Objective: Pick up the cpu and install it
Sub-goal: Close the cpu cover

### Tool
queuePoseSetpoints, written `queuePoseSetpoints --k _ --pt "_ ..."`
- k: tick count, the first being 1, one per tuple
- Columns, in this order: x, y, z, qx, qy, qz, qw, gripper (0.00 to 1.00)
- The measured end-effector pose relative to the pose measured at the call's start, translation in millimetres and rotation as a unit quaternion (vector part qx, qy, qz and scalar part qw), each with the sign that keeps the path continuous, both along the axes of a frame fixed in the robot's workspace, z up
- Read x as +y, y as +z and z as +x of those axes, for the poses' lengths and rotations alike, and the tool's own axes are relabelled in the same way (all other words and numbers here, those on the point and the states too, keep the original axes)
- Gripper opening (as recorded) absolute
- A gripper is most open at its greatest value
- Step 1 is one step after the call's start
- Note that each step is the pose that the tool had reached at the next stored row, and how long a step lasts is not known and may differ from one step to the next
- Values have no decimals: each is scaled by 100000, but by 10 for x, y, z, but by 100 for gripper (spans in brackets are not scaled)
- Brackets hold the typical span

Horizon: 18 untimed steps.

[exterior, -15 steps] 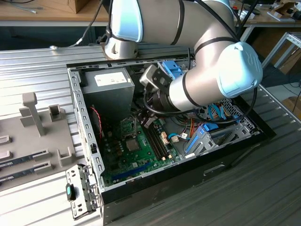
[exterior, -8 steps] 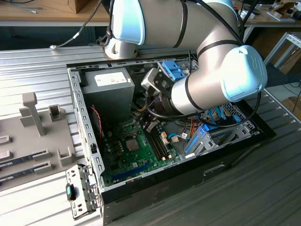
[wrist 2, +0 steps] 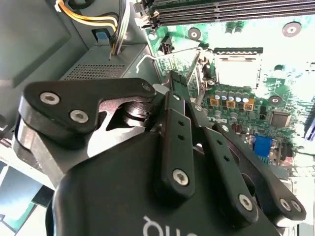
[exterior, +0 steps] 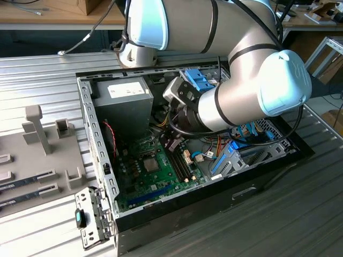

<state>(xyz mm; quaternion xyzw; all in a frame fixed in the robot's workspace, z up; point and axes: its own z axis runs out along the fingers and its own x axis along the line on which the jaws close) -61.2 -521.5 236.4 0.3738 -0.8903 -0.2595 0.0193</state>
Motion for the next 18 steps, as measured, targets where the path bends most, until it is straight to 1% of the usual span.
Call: queuePoseSetpoints --k 1,2,3,4,5,6,7,9,16,17,18 --pt "-17 4 0 -2 -1 -16 100000 11" --pt "-25 6 -1 -4 -4 -269 100000 11" --pt "-29 8 0 0 15 -647 99998 11" --pt "-33 9 0 1 29 -1138 99994 11" --pt "-38 10 0 4 42 -2229 99975 11" --pt "-39 9 0 -4 53 -3036 99954 11" --pt "-40 9 1 1 73 -3567 99936 11" --pt "-40 9 0 0 77 -3594 99935 11" --pt "-38 5 4 1 70 -3523 99938 11" --pt "-29 4 17 20 72 -3525 99938 11" --pt "-8 1 35 71 71 -3529 99938 11"
